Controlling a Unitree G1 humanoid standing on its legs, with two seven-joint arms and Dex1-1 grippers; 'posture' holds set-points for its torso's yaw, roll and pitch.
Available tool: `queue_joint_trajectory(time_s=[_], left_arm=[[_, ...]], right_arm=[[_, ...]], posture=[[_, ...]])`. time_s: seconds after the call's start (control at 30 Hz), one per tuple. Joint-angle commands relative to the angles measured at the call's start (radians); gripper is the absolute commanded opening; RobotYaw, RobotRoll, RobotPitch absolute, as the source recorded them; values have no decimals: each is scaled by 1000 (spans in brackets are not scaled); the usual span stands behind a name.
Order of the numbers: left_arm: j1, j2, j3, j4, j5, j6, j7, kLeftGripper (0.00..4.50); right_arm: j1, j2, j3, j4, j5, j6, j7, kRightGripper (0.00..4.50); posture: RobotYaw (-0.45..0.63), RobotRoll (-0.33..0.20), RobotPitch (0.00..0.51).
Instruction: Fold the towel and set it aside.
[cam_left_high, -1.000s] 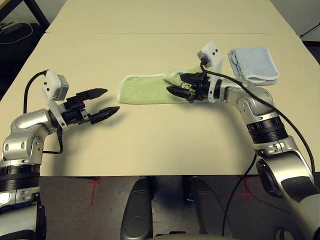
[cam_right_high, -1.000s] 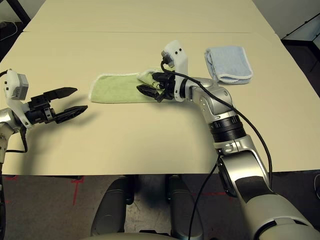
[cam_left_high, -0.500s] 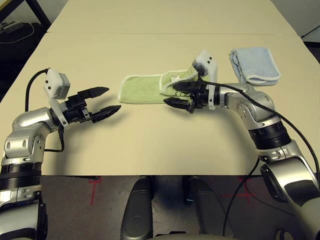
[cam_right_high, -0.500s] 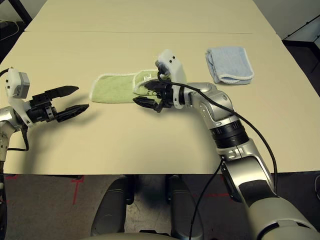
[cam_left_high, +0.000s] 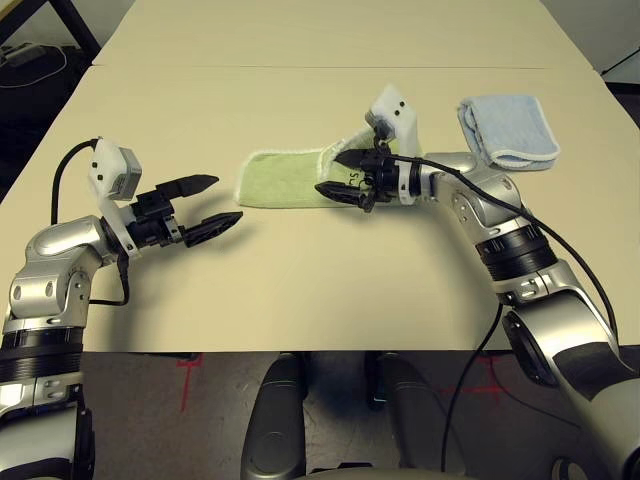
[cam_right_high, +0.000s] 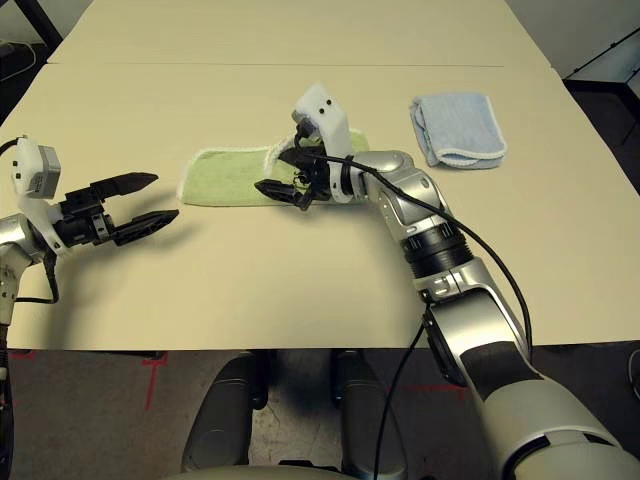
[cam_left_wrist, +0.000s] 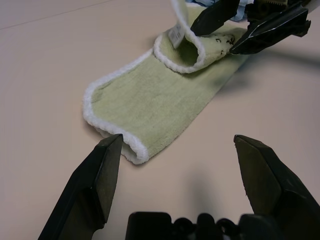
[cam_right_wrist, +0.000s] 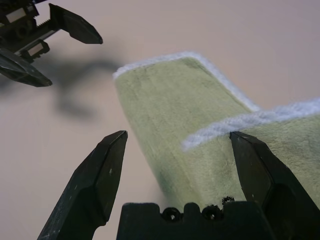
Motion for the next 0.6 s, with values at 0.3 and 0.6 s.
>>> queue_joint_trajectory(time_s=[0.3,0.6], left_arm=[[7,0,-4,-12,1,6,1,4500],[6,1,-4,-4,4,2,-2,4500]], right_arm=[[5,38,41,59,-26,-9,60,4470],[57,14,60,10,-29,46,96,4470]], posture=[[105,0,208],[105,0,208]])
